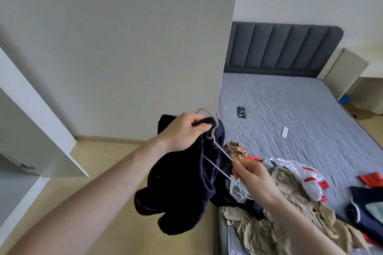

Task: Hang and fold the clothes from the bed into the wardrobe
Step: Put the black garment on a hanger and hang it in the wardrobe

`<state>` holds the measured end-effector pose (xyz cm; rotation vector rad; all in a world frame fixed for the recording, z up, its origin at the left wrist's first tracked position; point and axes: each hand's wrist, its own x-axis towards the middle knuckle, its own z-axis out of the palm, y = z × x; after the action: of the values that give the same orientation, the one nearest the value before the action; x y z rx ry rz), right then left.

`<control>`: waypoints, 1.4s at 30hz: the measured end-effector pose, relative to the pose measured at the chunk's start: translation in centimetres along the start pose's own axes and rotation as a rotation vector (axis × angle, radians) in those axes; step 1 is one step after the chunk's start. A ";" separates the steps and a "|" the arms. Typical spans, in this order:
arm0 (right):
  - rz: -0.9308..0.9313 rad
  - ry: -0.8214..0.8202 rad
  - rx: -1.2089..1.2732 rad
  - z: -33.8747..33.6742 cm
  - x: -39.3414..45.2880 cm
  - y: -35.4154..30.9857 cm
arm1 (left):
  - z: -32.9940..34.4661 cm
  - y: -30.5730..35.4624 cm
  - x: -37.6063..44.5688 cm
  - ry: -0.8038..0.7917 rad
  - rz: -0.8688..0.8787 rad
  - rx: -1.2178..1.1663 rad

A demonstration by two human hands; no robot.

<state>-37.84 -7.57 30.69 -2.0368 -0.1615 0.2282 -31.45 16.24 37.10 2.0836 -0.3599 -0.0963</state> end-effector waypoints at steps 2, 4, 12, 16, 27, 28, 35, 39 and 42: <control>0.017 0.031 0.201 0.5 -0.2 0.2 | -0.2 -0.6 -0.4 -0.045 0.053 0.022; 0.005 0.037 0.278 0.8 -0.3 0.4 | -0.5 -1.4 -0.7 0.032 0.102 0.225; -0.080 0.101 0.167 0.2 -0.4 -0.4 | -3.9 -2.9 0.5 0.015 0.178 0.604; -0.272 0.473 0.002 -0.3 -0.8 -0.7 | -3.9 -3.2 0.3 0.095 0.229 0.501; -0.050 0.160 -0.151 2.7 0.6 4.8 | -4.0 0.5 0.2 0.235 0.192 0.417; -0.020 0.090 -0.163 2.8 1.2 5.7 | -4.0 0.8 0.1 0.234 0.194 0.407; 0.097 0.033 -0.465 0.1 2.7 11.2 | -6.2 -0.2 -0.9 0.313 0.169 0.514; 0.100 0.166 -0.442 -3.9 3.3 10.4 | -7.3 -2.7 -2.3 0.281 0.122 0.623; 0.059 0.226 -0.376 -6.0 4.0 8.3 | -7.2 -4.2 -3.1 0.283 0.074 0.686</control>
<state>-32.43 -15.67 25.62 -2.4254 -0.0017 0.0009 -31.94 25.16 36.97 2.7060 -0.3218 0.4180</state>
